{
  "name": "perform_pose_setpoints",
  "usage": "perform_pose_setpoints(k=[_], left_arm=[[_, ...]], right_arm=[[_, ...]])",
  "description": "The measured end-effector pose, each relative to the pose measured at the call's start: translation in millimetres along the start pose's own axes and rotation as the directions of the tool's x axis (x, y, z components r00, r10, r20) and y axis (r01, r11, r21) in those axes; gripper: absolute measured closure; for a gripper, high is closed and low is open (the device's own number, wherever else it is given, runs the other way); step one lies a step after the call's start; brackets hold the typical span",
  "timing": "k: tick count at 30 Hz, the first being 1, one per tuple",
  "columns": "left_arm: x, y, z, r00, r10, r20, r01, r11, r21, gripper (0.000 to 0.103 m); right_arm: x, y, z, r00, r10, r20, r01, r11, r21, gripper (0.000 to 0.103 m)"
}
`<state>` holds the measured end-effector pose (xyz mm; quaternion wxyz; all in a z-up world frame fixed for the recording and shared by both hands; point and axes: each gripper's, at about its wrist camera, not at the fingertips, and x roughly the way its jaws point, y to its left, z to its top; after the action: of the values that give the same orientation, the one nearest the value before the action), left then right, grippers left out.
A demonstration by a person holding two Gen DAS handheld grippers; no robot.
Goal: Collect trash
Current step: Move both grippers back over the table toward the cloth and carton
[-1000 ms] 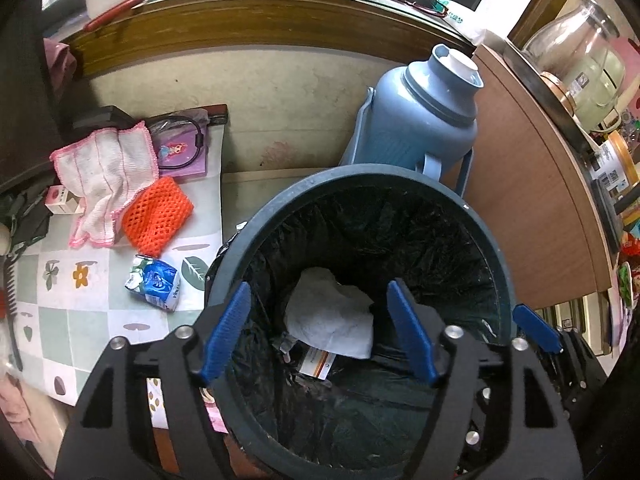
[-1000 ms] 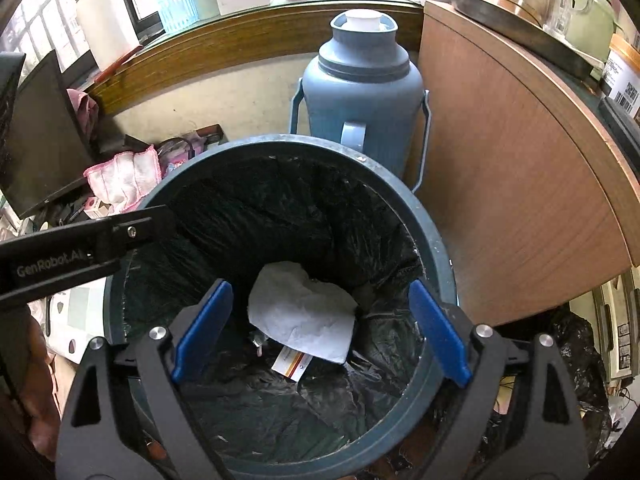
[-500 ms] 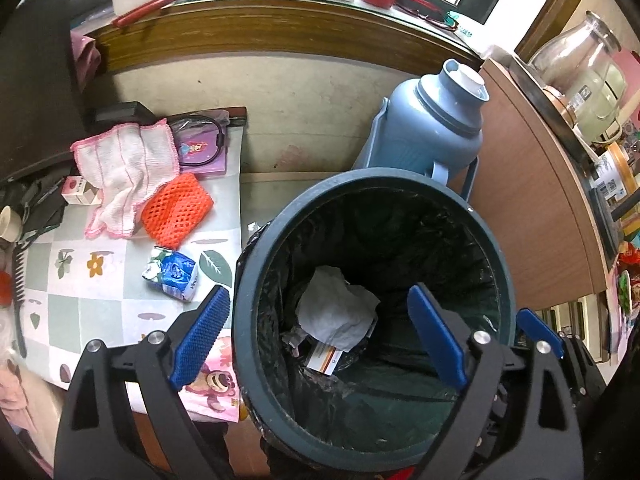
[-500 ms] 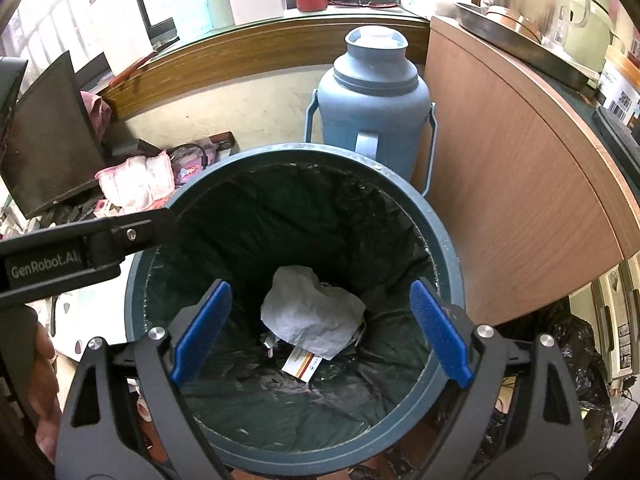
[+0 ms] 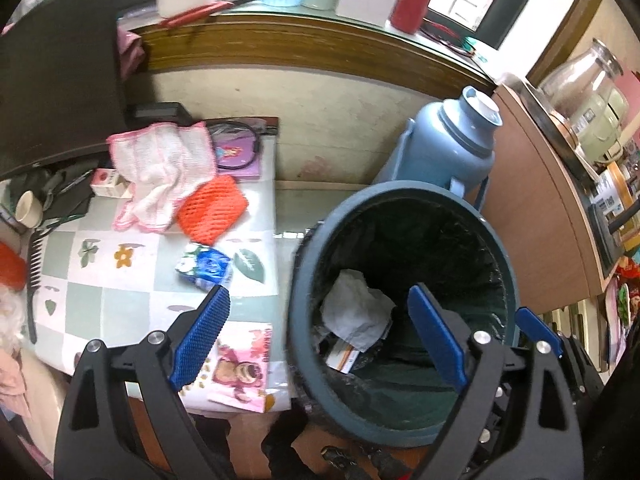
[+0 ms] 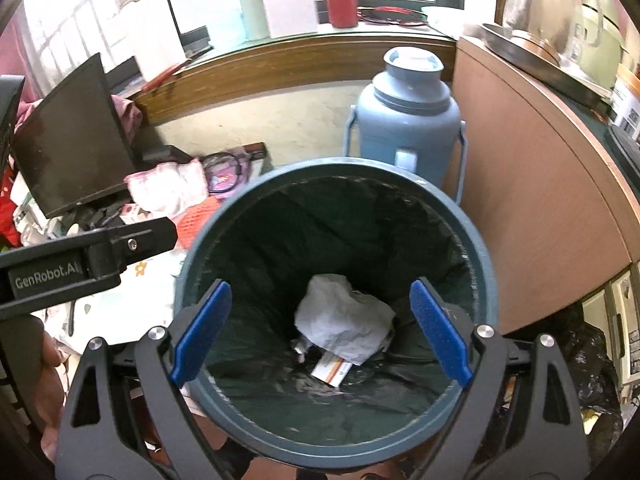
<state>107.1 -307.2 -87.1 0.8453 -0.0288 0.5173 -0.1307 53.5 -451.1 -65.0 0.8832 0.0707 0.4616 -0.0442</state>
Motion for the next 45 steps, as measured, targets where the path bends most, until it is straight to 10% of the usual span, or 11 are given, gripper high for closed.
perform_pose_setpoints(k=[23, 45], left_arm=[[-9, 157, -27, 0.994, 0.096, -0.051, -0.105, 0.97, -0.217, 0.015], [106, 269, 54, 0.987, -0.008, -0.161, -0.01, 0.994, -0.11, 0.015]], right_arm=[[24, 117, -11, 0.983, 0.18, -0.031, -0.183, 0.975, -0.123, 0.013], [151, 206, -9, 0.989, 0.066, -0.13, -0.085, 0.986, -0.145, 0.013]])
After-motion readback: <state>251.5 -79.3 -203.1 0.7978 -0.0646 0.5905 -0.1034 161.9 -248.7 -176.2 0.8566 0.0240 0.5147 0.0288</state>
